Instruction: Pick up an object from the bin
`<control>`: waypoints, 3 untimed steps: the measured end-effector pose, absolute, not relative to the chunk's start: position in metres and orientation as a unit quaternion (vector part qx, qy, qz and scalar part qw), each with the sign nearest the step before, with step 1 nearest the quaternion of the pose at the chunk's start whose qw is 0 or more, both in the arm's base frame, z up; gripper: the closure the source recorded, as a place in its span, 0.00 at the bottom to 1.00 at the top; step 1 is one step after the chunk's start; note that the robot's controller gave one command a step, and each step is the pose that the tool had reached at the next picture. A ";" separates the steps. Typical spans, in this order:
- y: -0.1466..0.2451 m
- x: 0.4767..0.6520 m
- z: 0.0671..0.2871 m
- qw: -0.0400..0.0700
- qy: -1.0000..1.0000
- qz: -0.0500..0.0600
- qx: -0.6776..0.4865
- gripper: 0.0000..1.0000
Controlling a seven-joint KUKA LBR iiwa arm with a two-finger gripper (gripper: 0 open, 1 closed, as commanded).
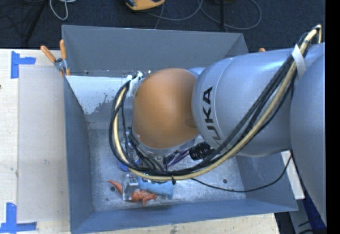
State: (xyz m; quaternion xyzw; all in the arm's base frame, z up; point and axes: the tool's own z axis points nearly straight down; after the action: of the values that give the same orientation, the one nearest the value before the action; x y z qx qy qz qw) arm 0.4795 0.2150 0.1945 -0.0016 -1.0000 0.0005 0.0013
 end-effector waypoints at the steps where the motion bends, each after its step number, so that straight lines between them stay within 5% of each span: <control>1: 0.215 0.479 0.194 0.001 -1.000 0.001 -0.002 0.00; 2: 0.186 0.511 0.095 -0.029 -0.977 -0.012 0.213 1.00; 3: 0.185 0.516 0.092 -0.041 -0.976 -0.012 0.212 0.00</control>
Offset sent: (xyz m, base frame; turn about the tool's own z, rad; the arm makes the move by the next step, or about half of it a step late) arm 0.0148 -0.0439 -0.1245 -0.4383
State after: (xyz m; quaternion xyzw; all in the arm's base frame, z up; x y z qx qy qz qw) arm 0.5155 0.1846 0.0916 0.2124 -0.9763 -0.0117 -0.0407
